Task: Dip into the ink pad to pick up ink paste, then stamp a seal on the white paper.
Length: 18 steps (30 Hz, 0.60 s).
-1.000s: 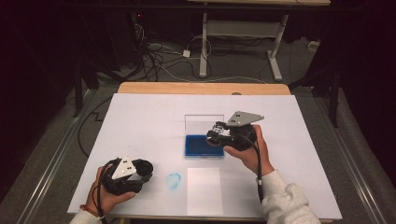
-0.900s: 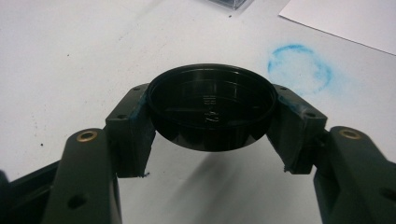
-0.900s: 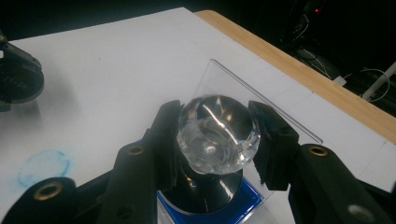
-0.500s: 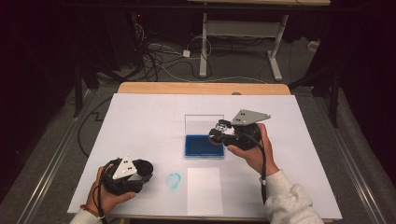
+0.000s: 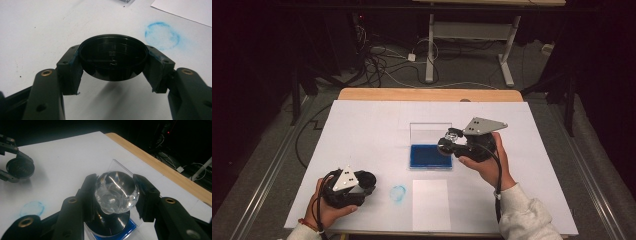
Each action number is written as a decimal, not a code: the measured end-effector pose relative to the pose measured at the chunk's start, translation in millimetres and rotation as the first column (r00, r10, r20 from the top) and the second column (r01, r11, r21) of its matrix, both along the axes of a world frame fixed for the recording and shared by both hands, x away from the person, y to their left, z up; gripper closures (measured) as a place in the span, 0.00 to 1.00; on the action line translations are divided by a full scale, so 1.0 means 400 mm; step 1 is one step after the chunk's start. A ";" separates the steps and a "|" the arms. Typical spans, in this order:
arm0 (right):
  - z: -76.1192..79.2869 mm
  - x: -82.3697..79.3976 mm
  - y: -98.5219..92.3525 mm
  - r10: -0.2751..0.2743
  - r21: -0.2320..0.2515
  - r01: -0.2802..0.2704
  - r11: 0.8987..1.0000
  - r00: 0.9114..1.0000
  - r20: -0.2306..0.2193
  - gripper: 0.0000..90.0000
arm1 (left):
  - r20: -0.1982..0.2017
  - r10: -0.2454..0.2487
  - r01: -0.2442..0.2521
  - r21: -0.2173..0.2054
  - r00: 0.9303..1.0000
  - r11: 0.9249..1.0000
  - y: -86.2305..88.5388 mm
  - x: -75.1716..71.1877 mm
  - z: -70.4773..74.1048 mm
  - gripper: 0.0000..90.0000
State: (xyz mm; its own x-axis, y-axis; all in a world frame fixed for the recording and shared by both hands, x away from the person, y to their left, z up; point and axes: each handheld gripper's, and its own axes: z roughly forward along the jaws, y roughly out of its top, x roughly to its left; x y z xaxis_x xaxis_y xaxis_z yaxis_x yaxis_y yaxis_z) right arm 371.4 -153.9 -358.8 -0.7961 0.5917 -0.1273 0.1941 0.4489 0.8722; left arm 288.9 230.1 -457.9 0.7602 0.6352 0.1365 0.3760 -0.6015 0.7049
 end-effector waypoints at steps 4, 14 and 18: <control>0.003 -0.008 0.003 0.011 -0.007 -0.011 1.000 1.000 -0.004 0.63 | 0.000 0.000 0.000 0.003 1.000 1.000 0.001 -0.004 0.000 0.41; 0.011 -0.043 0.019 0.060 -0.011 -0.060 0.998 0.998 0.006 0.63 | 0.009 0.007 -0.007 0.001 1.000 1.000 0.000 -0.006 0.004 0.41; 0.007 -0.060 0.030 0.091 -0.020 -0.091 0.996 0.996 -0.002 0.63 | 0.005 0.009 -0.009 0.008 1.000 1.000 0.000 -0.006 0.000 0.41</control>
